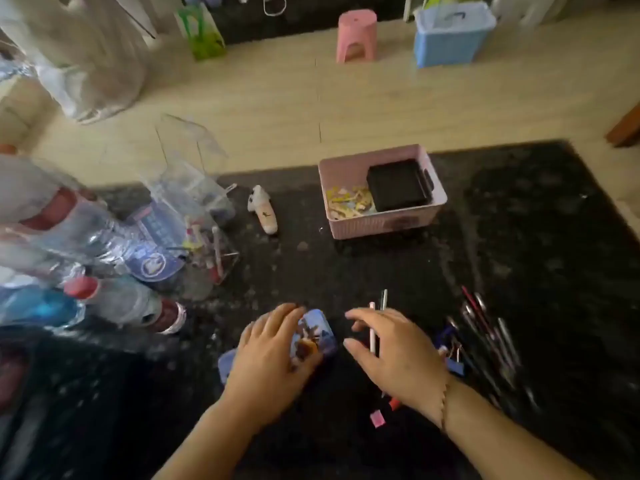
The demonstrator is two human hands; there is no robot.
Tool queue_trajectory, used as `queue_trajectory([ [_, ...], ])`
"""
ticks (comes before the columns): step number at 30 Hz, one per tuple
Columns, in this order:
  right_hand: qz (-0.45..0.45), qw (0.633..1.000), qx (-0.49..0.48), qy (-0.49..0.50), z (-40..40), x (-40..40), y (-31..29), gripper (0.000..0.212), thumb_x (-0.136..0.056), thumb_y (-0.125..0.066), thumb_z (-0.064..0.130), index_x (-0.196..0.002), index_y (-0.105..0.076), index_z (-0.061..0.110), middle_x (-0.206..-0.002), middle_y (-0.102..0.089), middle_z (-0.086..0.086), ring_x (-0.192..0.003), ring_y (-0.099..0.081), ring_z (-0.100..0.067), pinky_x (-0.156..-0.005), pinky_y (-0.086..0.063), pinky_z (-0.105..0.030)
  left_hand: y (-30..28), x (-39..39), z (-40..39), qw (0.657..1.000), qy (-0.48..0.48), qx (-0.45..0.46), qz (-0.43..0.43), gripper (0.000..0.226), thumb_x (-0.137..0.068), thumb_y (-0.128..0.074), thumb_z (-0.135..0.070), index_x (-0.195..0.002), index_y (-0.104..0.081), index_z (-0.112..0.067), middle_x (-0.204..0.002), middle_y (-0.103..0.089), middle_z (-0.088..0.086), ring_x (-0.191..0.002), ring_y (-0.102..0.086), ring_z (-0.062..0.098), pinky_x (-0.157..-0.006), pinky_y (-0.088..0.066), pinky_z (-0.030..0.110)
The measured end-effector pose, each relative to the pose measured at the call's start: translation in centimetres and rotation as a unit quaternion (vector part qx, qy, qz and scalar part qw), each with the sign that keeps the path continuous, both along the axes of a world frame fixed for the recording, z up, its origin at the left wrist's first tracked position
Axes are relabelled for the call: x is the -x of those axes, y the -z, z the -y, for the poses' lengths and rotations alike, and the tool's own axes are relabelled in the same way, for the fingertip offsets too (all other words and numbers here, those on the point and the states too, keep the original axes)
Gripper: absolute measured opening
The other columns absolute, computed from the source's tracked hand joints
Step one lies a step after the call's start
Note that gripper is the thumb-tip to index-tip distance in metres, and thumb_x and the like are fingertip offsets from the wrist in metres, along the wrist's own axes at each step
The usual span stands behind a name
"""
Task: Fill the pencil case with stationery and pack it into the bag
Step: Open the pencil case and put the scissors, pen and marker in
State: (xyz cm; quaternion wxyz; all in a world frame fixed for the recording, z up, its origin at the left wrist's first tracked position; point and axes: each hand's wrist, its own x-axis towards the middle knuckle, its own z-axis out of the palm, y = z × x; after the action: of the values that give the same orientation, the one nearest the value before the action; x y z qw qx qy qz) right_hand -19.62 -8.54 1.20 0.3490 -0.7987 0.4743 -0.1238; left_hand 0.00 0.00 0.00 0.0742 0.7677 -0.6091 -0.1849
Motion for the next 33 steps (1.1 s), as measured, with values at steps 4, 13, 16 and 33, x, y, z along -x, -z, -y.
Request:
queue_trajectory([
  [4,-0.085,0.990,0.075,-0.089,-1.9,-2.1,8.6,0.075,-0.077,-0.057,0.059,-0.140,-0.041,0.023,-0.127,-0.059,0.005,-0.127,-0.043,-0.023,-0.107,-0.034,-0.040,8.4,-1.4,-2.9,0.991,0.037,-0.041,0.122,0.103,-0.063,-0.045,-0.085,-0.149,-0.016,-0.038,-0.157,-0.025,-0.003,-0.141,-0.027,0.030,-0.111,-0.024,0.060],
  [13,-0.080,0.966,0.247,0.006,-7.2,-3.9,15.7,0.062,-0.077,-0.065,0.050,-0.130,-0.053,0.020,-0.116,-0.065,0.001,-0.122,-0.048,-0.027,-0.111,-0.025,-0.054,13.7,-2.8,-4.7,0.970,0.028,0.097,0.220,0.082,-0.072,-0.030,-0.084,-0.144,-0.026,-0.045,-0.145,-0.044,0.006,-0.125,-0.044,0.036,-0.102,-0.033,0.060],
  [16,-0.124,0.963,0.237,0.035,-9.6,-2.9,14.9,0.057,-0.077,-0.065,0.050,-0.128,-0.053,0.025,-0.113,-0.066,0.003,-0.120,-0.048,-0.025,-0.111,-0.022,-0.055,13.6,-1.9,-6.7,0.972,0.043,0.087,0.216,0.081,-0.072,-0.027,-0.084,-0.145,-0.018,-0.048,-0.148,-0.038,0.004,-0.128,-0.040,0.034,-0.104,-0.030,0.059],
  [33,-0.098,0.961,0.236,0.109,-12.0,-0.3,15.5,0.060,-0.070,-0.074,0.050,-0.121,-0.056,0.022,-0.113,-0.065,0.002,-0.117,-0.055,-0.022,-0.112,-0.023,-0.055,6.7,-4.2,-5.5,0.974,0.054,0.111,0.192,0.063,-0.073,-0.038,-0.084,-0.109,-0.060,-0.038,-0.096,-0.072,-0.006,-0.087,-0.068,0.022,-0.069,-0.052,0.032],
])
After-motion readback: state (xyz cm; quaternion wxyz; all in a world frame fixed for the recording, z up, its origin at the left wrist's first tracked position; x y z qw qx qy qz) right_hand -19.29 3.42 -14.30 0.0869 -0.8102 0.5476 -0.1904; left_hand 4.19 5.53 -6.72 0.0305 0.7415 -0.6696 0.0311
